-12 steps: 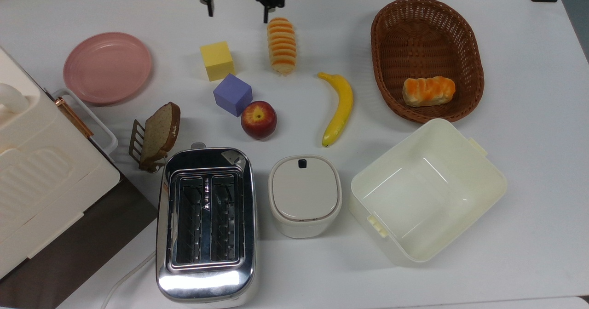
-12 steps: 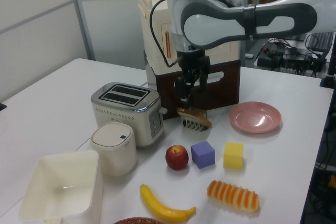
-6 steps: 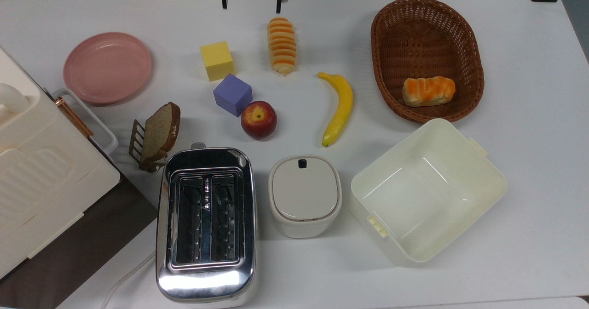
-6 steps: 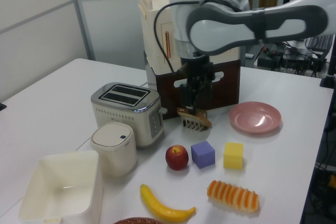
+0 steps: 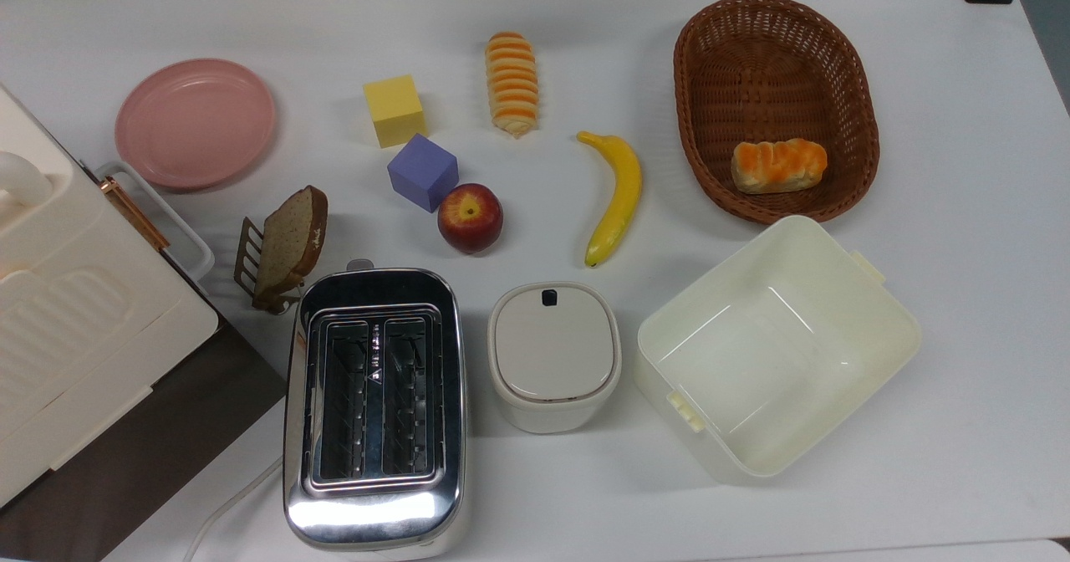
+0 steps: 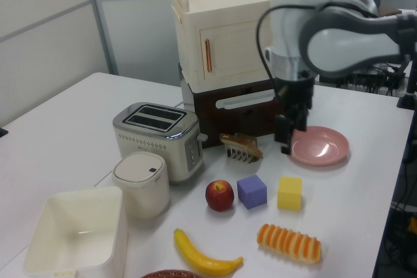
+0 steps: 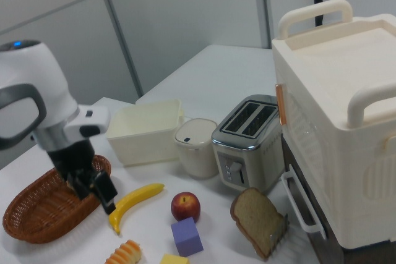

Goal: Put the bread in the basket
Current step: 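Move the gripper over the striped orange bread loaf, then lower the gripper and close it on the striped bread loaf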

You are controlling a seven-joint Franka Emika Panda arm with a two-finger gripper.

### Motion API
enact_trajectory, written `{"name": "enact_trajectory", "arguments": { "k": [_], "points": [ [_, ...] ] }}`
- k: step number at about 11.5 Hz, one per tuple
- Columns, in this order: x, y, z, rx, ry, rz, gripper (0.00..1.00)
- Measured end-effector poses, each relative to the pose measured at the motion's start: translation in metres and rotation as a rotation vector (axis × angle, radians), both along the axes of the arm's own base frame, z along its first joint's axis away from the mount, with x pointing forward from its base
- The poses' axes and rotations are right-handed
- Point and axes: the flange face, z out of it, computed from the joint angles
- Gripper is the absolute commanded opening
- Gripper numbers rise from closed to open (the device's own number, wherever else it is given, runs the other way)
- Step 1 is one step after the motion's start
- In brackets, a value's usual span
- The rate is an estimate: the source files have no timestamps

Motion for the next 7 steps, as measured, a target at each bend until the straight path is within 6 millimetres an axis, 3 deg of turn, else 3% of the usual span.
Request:
{"name": "enact_trajectory", "arguments": {
  "k": [2, 7],
  "points": [
    [-0.012, 0.001, -0.027, 0.002, 0.017, 0.013, 1.00],
    [-0.027, 0.011, -0.125, 0.009, 0.026, 0.088, 1.00]
  ]
}}
